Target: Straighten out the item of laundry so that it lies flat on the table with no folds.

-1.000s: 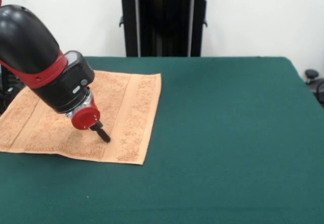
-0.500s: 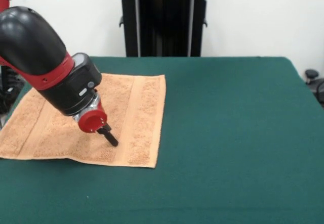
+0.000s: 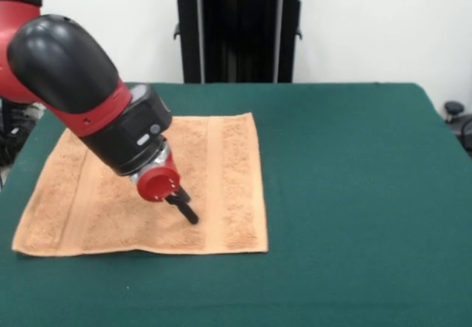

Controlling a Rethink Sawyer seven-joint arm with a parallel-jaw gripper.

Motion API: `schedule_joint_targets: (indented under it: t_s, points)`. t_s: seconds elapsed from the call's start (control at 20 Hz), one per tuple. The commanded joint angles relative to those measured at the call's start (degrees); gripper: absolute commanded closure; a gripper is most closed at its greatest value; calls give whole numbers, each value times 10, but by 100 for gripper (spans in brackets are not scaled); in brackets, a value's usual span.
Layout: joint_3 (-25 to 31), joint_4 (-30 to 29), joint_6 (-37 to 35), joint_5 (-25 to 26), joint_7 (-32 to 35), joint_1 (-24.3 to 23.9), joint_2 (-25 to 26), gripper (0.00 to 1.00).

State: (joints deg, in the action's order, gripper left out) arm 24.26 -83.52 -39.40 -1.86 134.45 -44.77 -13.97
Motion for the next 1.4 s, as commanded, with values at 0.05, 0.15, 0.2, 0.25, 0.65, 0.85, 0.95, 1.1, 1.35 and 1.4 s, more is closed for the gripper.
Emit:
schedule_joint_targets:
  t_s: [0.05, 0.15, 0.2, 0.25, 0.65, 0.85, 0.95, 1.1, 1.35, 1.4]
  points:
    - [103, -130, 151, -39, 78, 76, 114, 0]
    - [104, -132, 166, -47, 84, 80, 114, 0]
    - [100, -133, 172, -49, 88, 85, 110, 0]
    - [93, -129, 170, -54, 93, 94, 103, 0]
    - [-54, -142, 99, -65, 173, 206, -54, 0]
    - [-232, -77, 66, -5, 173, 287, -111, 0]
    - [-263, -64, 58, 1, 148, 290, -125, 0]
    - [-298, -51, 62, -3, 151, 318, -128, 0]
    - [-343, -17, 37, -16, 149, 349, -141, 0]
    - [-348, -7, 37, -19, 145, 348, -136, 0]
